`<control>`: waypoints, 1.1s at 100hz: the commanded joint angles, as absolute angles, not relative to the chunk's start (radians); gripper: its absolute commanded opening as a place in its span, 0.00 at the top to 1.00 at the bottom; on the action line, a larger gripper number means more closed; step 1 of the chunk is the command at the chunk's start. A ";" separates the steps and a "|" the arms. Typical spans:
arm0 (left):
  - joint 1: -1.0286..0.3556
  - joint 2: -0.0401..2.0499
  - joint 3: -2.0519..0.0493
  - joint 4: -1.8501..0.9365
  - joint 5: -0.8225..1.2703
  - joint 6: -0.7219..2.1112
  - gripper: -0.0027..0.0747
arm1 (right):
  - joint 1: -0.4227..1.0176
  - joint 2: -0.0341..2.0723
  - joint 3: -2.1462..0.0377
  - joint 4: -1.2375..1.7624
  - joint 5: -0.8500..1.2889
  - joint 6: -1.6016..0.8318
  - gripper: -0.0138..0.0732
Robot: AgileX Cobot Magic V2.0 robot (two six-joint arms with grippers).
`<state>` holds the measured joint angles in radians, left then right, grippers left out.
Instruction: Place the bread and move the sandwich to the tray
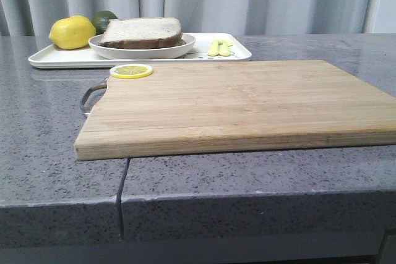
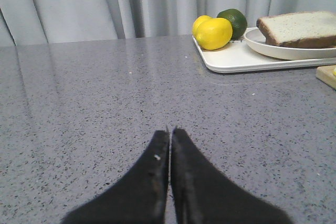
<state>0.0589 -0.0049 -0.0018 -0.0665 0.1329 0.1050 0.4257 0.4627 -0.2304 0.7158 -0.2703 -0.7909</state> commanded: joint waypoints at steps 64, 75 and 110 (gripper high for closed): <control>0.060 -0.035 0.016 -0.073 0.057 0.094 0.99 | 0.031 0.007 -0.060 -0.017 0.067 0.011 0.92; 0.060 -0.035 0.016 -0.073 0.057 0.094 0.99 | 0.031 -0.032 -0.015 -0.017 0.035 0.027 0.92; 0.060 -0.035 0.016 -0.073 0.057 0.094 0.99 | 0.031 -0.030 0.030 -0.017 0.017 0.051 0.92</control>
<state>0.0589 -0.0049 -0.0018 -0.0665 0.1329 0.1027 0.0374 -0.0097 0.0277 -0.0182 0.1011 0.0465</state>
